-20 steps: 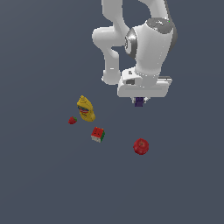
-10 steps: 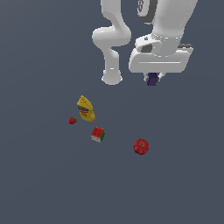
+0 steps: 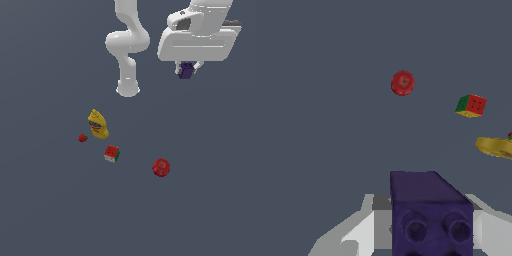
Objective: Pick up a designated object from a clutter of objects.
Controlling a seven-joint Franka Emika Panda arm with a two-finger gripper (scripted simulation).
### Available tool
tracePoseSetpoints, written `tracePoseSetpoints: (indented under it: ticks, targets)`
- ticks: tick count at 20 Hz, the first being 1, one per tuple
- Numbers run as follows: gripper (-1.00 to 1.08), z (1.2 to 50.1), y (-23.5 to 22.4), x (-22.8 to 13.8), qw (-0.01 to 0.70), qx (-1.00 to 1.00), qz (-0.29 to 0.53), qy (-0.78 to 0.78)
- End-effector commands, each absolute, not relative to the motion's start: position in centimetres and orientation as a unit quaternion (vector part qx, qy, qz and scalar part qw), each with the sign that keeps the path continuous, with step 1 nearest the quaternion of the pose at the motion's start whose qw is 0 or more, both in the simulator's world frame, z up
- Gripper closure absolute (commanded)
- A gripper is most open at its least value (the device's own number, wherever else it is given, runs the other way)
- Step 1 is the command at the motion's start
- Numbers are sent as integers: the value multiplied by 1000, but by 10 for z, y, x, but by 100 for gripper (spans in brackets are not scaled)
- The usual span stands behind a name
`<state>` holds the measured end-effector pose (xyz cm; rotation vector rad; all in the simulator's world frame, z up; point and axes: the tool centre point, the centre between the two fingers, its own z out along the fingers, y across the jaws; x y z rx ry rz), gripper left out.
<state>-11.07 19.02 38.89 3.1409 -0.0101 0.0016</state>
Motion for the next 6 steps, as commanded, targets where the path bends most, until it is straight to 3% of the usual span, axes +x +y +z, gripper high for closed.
tracePoseSetpoints:
  ticks: [1, 6]
  targets:
    - [108, 398, 194, -113, 0, 1000, 0, -4]
    - [108, 404, 197, -114, 0, 1000, 0, -4]
